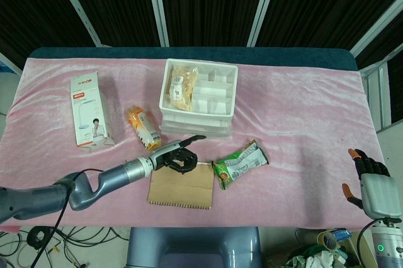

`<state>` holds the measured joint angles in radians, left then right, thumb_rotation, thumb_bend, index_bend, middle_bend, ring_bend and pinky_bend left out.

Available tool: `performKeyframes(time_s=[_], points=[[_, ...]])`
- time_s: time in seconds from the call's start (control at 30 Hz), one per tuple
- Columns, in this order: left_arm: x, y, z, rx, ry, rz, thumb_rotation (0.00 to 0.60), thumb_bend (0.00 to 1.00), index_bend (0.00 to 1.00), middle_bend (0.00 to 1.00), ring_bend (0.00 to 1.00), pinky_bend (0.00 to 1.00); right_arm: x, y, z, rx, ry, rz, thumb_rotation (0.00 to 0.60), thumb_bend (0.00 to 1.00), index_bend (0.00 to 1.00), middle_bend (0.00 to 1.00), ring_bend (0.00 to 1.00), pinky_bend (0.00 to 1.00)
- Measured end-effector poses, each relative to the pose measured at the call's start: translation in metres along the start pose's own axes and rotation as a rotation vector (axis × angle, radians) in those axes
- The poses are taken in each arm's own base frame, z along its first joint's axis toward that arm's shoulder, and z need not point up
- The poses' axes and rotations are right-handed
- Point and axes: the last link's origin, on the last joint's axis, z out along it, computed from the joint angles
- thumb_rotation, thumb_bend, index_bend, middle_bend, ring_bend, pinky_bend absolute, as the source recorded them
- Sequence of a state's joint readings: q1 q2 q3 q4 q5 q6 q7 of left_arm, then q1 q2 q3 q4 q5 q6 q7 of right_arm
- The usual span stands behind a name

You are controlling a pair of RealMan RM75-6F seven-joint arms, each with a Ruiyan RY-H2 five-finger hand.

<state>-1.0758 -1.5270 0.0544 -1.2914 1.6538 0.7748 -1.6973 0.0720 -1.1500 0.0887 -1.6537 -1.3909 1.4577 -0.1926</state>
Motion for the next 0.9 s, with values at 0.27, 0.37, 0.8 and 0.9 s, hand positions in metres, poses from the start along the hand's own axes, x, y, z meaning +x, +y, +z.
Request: performKeyframes(time_s=[0.27,0.37,0.8,0.9], points=[[-0.003,0.000,-0.004,-0.005,-0.021,0.017,0.600,0.42,0.00,0.65,0.62,0.63,0.000,0.000,0.000,0.006,-0.004,0.003,0.600,0.27,0.15,0.12,0.18,0.20],[-0.004,-0.001,-0.005,-0.004,-0.026,0.022,0.600,0.42,0.00,0.65,0.62,0.63,0.000,0.000,0.000,0.004,-0.004,0.002,0.600,0.27,0.15,0.12,0.18,0.20],[-0.008,-0.003,-0.010,-0.004,-0.052,0.033,0.600,0.42,0.00,0.65,0.62,0.63,0.000,-0.001,0.000,0.004,-0.003,0.001,0.600,0.27,0.15,0.12,0.18,0.20],[-0.010,-0.004,-0.012,-0.003,-0.057,0.038,0.600,0.42,0.00,0.65,0.62,0.63,0.000,0.000,0.000,0.002,-0.003,0.001,0.600,0.27,0.15,0.12,0.18,0.20]])
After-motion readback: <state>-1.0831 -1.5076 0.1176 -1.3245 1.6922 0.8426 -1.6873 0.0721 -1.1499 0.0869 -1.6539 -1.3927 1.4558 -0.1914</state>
